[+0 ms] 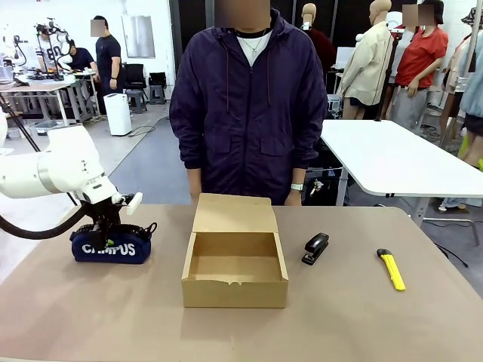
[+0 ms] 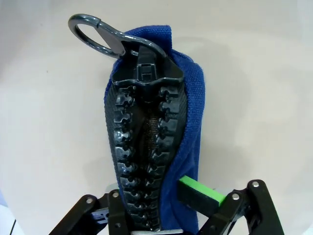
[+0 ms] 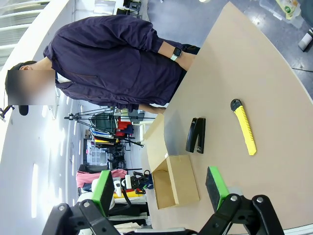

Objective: Pack the items into the box.
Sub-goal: Pick up the item indicated by the person and place it inside the Mailer Box.

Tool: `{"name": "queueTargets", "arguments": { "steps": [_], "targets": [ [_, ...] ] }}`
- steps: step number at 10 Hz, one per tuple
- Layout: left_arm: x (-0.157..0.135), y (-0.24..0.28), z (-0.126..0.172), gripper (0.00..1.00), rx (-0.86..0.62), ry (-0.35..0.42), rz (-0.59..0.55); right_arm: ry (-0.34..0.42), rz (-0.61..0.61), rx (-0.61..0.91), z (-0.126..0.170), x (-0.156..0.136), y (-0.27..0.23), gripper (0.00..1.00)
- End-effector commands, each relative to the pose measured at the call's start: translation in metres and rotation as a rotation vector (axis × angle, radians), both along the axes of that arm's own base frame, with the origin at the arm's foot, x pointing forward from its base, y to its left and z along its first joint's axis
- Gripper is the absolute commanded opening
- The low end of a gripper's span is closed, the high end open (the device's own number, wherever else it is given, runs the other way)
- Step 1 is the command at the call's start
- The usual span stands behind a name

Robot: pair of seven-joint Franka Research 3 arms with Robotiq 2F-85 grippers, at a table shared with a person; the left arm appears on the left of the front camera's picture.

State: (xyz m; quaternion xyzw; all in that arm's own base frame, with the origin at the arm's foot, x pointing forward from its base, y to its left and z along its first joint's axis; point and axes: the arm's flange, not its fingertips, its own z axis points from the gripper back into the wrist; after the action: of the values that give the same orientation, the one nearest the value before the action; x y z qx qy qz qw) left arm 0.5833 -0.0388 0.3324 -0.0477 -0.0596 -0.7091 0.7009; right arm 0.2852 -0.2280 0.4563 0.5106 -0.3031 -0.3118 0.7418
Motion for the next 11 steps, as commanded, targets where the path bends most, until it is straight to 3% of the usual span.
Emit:
{"name": "queueTargets", "arguments": {
  "steps": [1, 6, 8, 10, 11],
  "targets": [
    [0.002, 0.001, -0.003, 0.00, -0.018, 0.012, 0.013, -0.017, 0.003, -0.002, 0.000, 0.001, 0.000, 1.00],
    [0.002, 0.004, 0.001, 0.00, -0.008, 0.042, 0.033, -0.017, 0.003, -0.002, 0.000, 0.001, 0.000, 1.00],
    [0.000, 0.007, 0.022, 0.00, -0.025, 0.067, 0.061, -0.017, 0.003, -0.002, 0.000, 0.001, 0.000, 1.00],
    [-0.020, 0.019, 0.085, 0.00, -0.052, 0.114, 0.165, -0.017, 0.003, -0.002, 0.000, 0.001, 0.000, 1.00],
    [-0.045, 0.024, 0.129, 0.00, -0.067, 0.101, 0.215, -0.017, 0.003, -0.002, 0.000, 0.001, 0.000, 1.00]
  ]
}}
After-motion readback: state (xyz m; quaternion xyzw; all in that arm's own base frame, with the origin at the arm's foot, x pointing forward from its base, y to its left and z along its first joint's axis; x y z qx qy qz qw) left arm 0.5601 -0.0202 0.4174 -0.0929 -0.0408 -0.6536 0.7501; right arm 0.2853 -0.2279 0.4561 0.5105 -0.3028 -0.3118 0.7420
